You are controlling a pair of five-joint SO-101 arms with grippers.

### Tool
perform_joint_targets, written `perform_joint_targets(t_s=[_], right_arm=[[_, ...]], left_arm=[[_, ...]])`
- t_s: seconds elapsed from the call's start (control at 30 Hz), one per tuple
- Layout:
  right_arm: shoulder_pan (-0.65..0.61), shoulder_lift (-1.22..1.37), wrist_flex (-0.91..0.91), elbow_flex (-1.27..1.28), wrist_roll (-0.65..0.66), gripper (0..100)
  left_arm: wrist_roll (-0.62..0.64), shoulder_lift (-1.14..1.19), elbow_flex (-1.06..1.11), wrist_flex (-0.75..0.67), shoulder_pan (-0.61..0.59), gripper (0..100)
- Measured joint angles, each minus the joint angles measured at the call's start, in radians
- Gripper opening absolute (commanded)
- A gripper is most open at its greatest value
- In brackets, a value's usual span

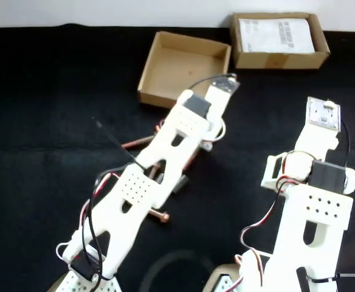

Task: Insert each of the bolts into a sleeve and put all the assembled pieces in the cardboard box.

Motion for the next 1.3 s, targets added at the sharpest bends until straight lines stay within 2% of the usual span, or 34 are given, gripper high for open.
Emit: perform_joint_targets(t_s=[0.3, 0.4, 0.5, 0.87, 1.13, 1.3], right_arm=[[0.0, 0.0, -0.017, 0.002, 0.0, 0.7], [-0.002, 0.0, -0.032, 0.003, 0.0, 0.7], [-0.055, 0.0, -0.055, 0.04, 0.0, 0.7], [-0.361, 0.0, -0.325, 0.288, 0.0, 0.7], [-0.491, 0.0, -0.506, 0.339, 0.058, 0.7], [-0.525, 0.0, -0.681, 0.387, 0.061, 0.7]], left_arm=[[0.0, 0.002, -0.012, 0.0, -0.002, 1], [-0.002, 0.006, -0.101, 0.058, -0.006, 1], [-0.002, -0.017, -0.195, 0.097, -0.026, 1], [-0.002, -0.483, -0.209, 0.115, -0.103, 1], [-0.002, -0.698, -0.209, 0.135, -0.204, 1], [-0.002, -0.844, -0.209, 0.137, -0.21, 1]])
